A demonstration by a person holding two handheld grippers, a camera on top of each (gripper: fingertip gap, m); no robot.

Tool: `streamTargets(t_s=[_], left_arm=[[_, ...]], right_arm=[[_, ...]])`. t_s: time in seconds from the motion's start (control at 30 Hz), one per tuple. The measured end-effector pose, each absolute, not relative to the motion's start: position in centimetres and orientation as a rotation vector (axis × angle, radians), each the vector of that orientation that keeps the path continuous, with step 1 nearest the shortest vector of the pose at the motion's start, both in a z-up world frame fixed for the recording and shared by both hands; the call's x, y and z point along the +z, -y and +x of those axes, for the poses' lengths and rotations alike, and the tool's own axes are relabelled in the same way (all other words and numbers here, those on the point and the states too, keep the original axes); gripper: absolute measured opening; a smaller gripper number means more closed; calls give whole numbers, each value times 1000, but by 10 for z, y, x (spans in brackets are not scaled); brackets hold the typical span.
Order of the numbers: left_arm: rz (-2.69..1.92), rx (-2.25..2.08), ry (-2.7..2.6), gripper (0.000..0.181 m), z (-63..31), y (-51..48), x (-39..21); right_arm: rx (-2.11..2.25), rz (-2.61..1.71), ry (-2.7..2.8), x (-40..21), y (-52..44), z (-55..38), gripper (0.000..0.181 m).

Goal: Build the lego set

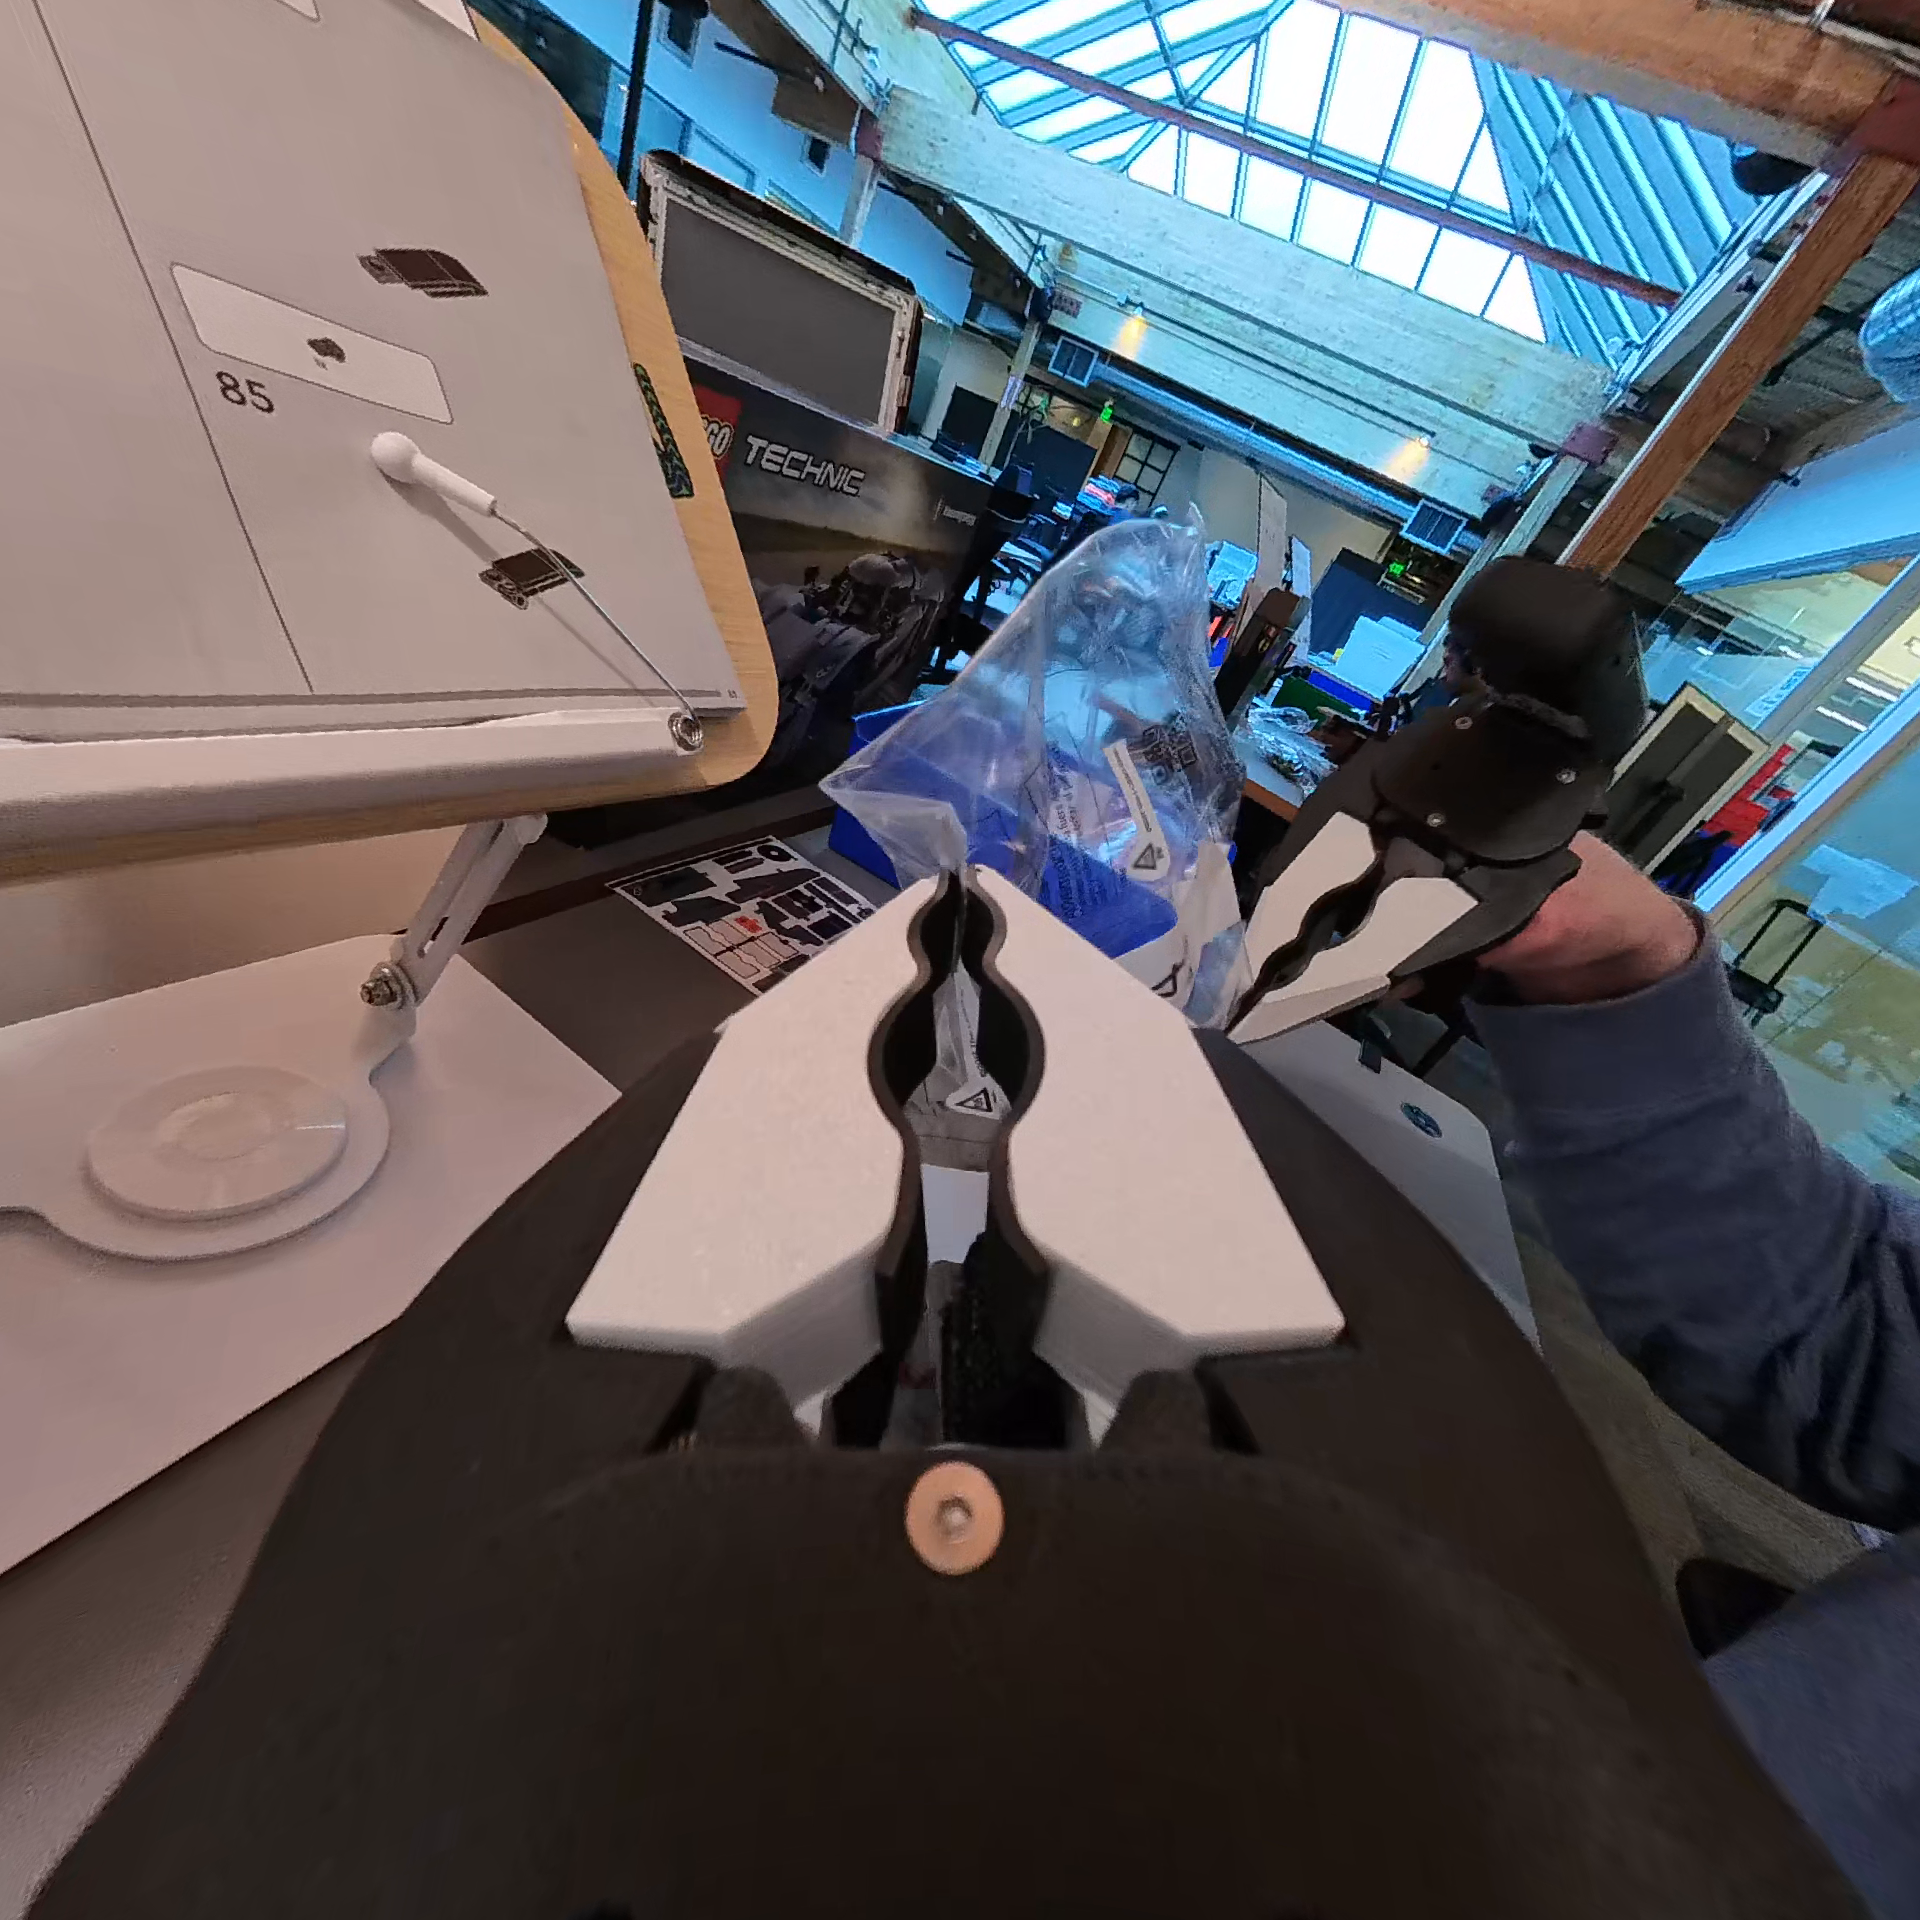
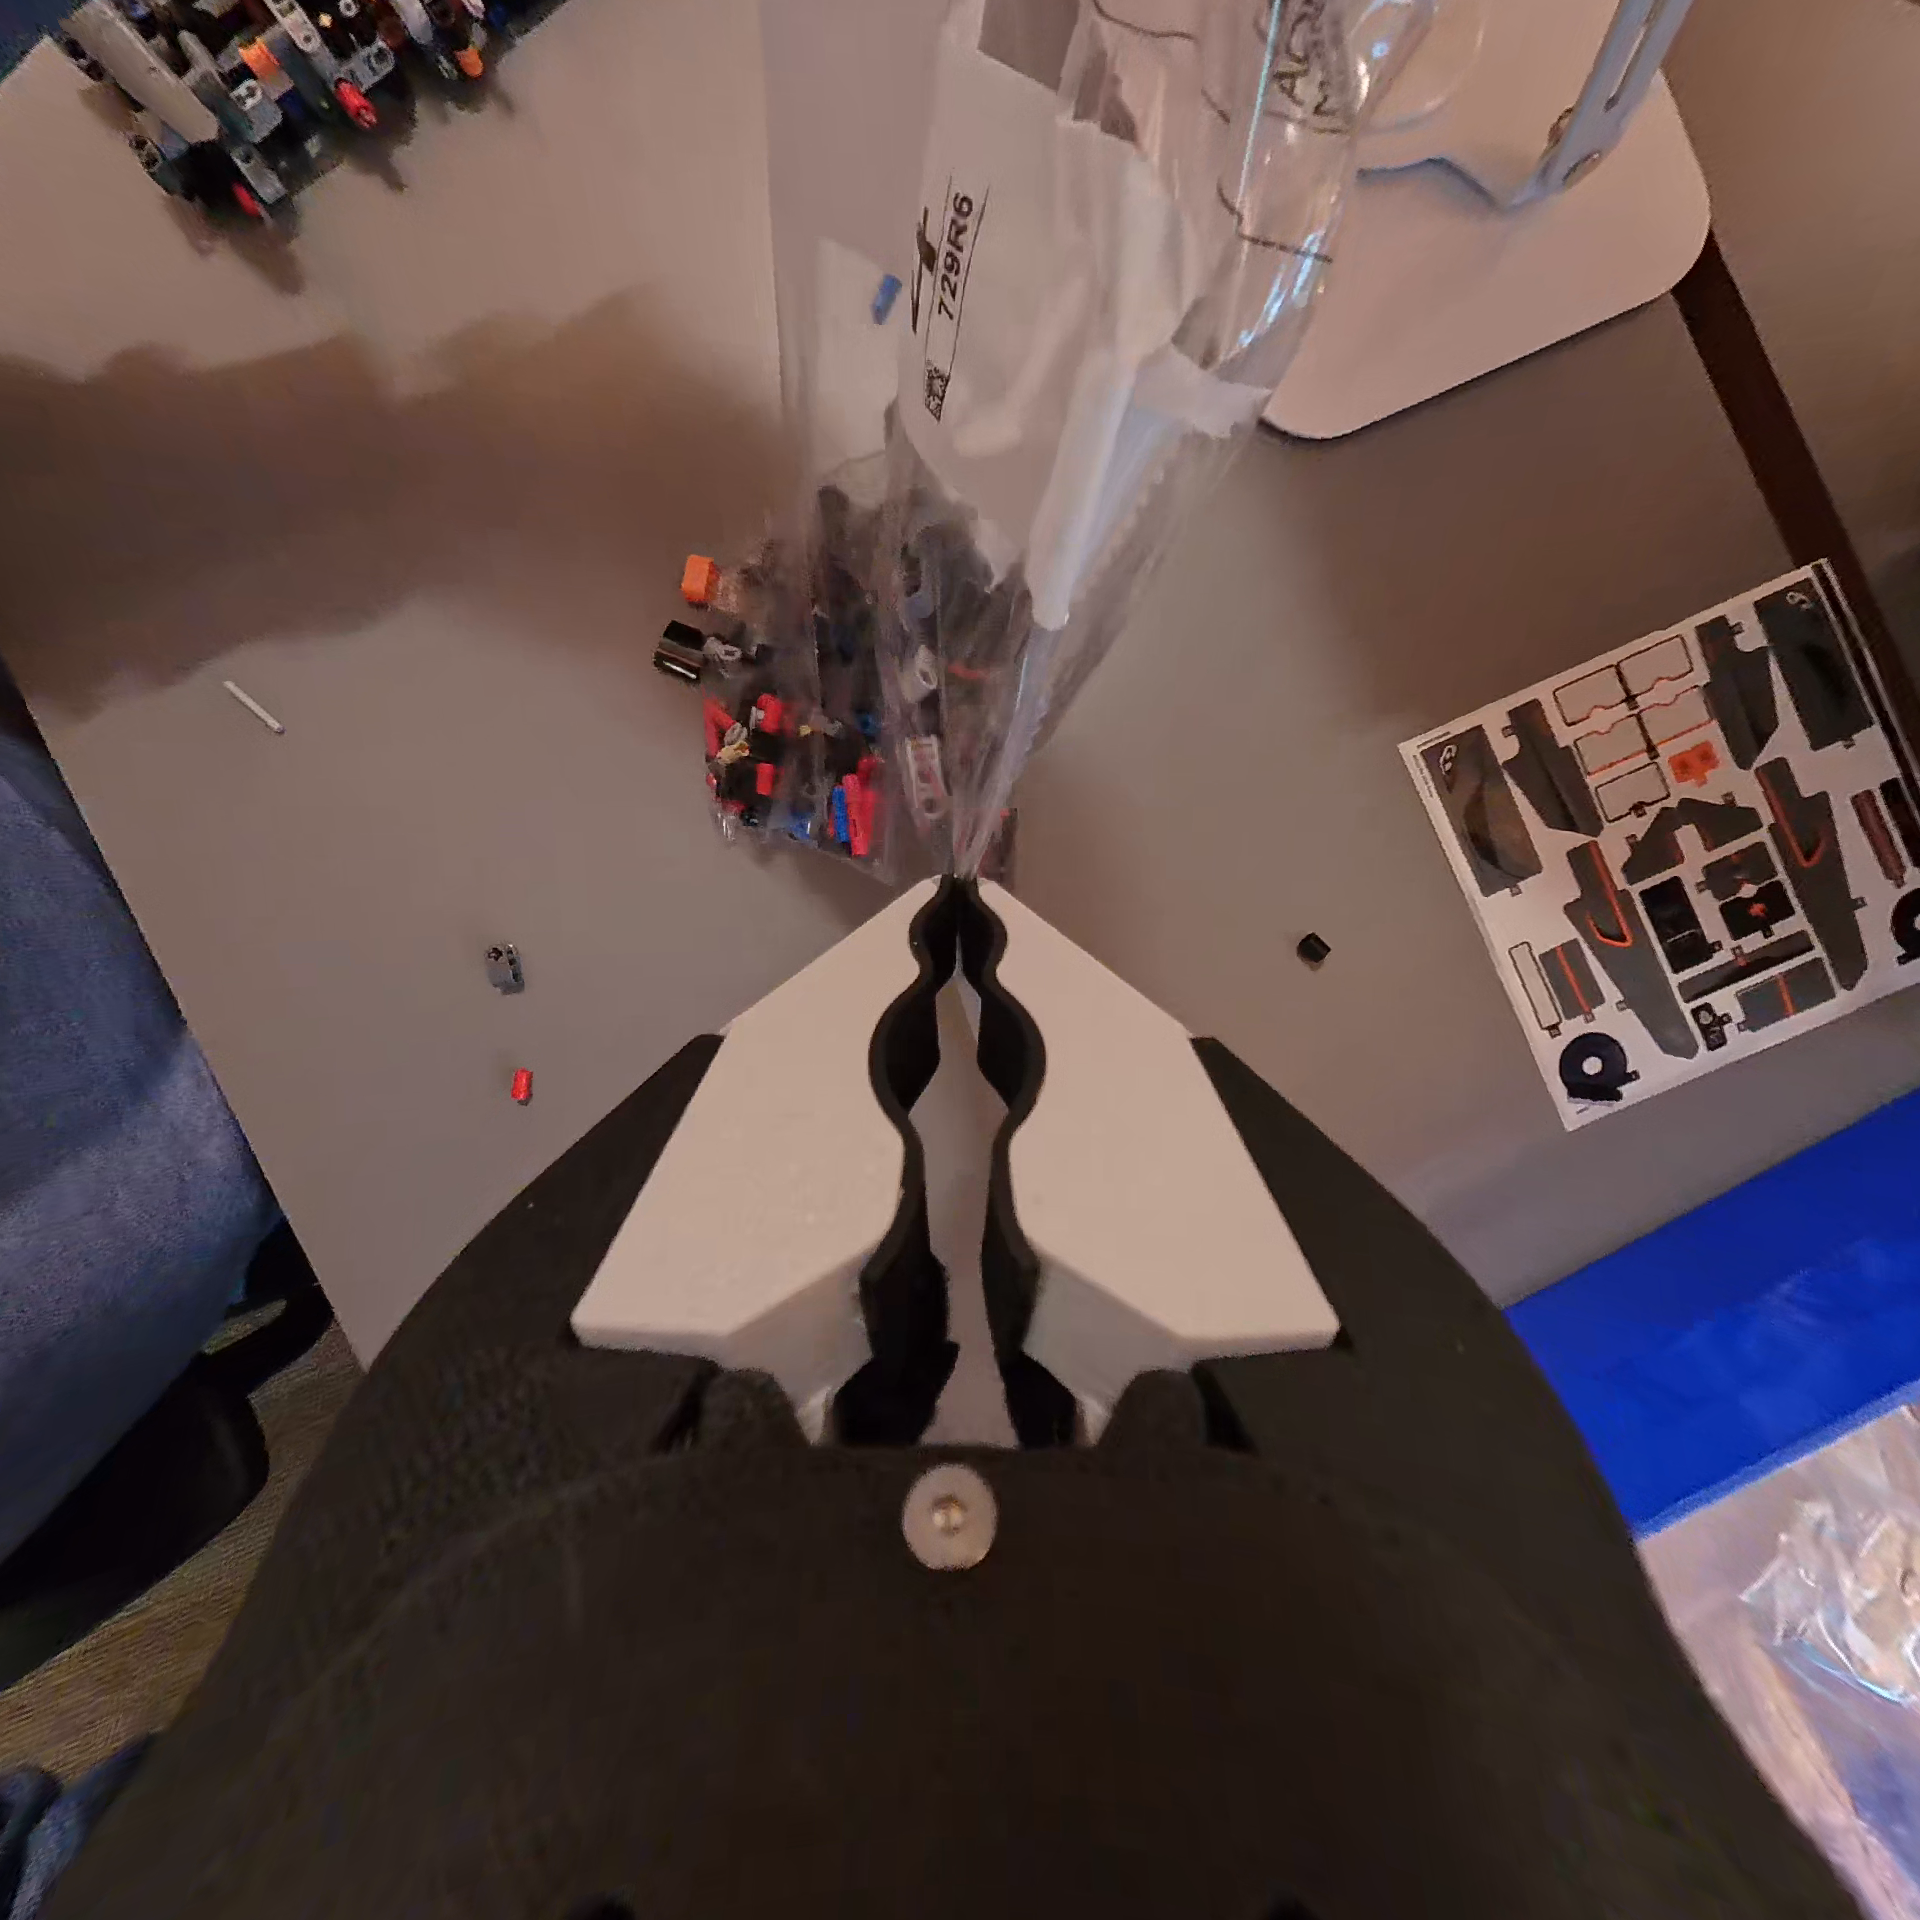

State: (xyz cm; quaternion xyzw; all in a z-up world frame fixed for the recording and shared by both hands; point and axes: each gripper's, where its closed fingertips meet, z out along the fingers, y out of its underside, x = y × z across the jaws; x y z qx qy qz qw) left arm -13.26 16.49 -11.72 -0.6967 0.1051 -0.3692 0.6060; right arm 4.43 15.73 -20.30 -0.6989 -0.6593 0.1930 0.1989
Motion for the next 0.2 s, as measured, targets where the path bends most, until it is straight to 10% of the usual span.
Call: streamTargets(t_s=[0.2], left_arm=[[-1630,-844,-245,0,-130,-168,-117]], right_arm=[[532,-1969,1857,-203,-156,48,0]])
